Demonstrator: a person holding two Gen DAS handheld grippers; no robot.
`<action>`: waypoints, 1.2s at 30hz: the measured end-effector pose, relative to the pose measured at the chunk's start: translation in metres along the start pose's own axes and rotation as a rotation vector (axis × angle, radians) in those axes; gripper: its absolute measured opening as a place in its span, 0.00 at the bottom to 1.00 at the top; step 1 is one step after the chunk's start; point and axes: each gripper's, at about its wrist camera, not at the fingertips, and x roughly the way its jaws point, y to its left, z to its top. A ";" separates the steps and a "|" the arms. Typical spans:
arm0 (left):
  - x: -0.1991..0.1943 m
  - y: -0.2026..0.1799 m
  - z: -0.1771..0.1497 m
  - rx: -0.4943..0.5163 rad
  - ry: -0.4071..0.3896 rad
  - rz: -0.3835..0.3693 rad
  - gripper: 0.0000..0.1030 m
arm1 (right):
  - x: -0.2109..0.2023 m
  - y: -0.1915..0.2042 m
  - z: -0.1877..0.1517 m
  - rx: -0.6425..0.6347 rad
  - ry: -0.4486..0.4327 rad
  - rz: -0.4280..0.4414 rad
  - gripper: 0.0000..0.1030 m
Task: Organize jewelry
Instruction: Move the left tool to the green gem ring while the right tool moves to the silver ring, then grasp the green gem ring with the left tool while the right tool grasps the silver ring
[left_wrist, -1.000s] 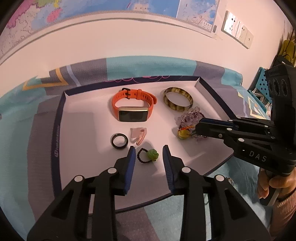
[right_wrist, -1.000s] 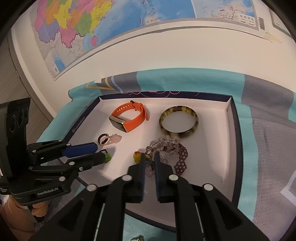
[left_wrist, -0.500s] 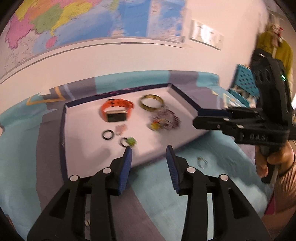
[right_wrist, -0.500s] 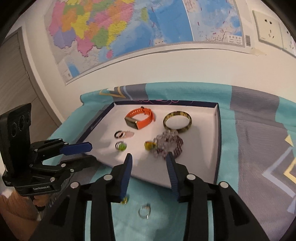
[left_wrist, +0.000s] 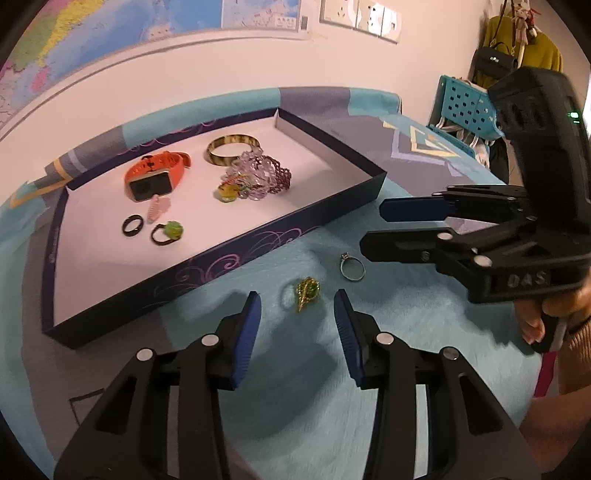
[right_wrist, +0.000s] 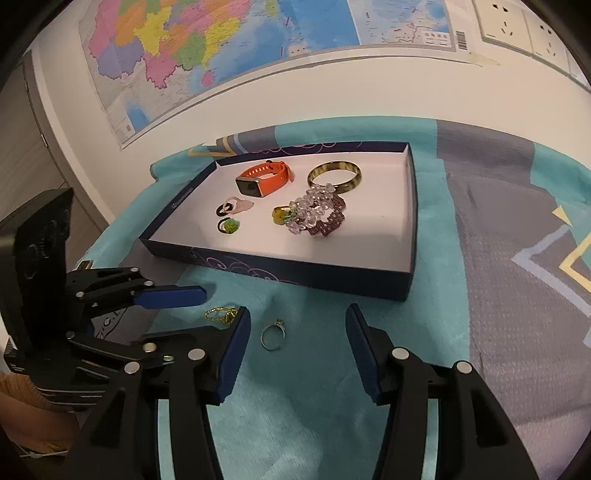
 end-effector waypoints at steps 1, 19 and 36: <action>0.002 -0.001 0.001 0.000 0.004 0.002 0.38 | 0.000 0.000 -0.001 0.002 0.000 0.001 0.49; 0.007 -0.003 0.003 -0.036 0.010 -0.015 0.12 | 0.007 0.013 -0.009 -0.049 0.027 -0.007 0.49; -0.015 0.027 -0.015 -0.161 -0.013 -0.001 0.12 | 0.024 0.044 -0.010 -0.196 0.079 -0.109 0.15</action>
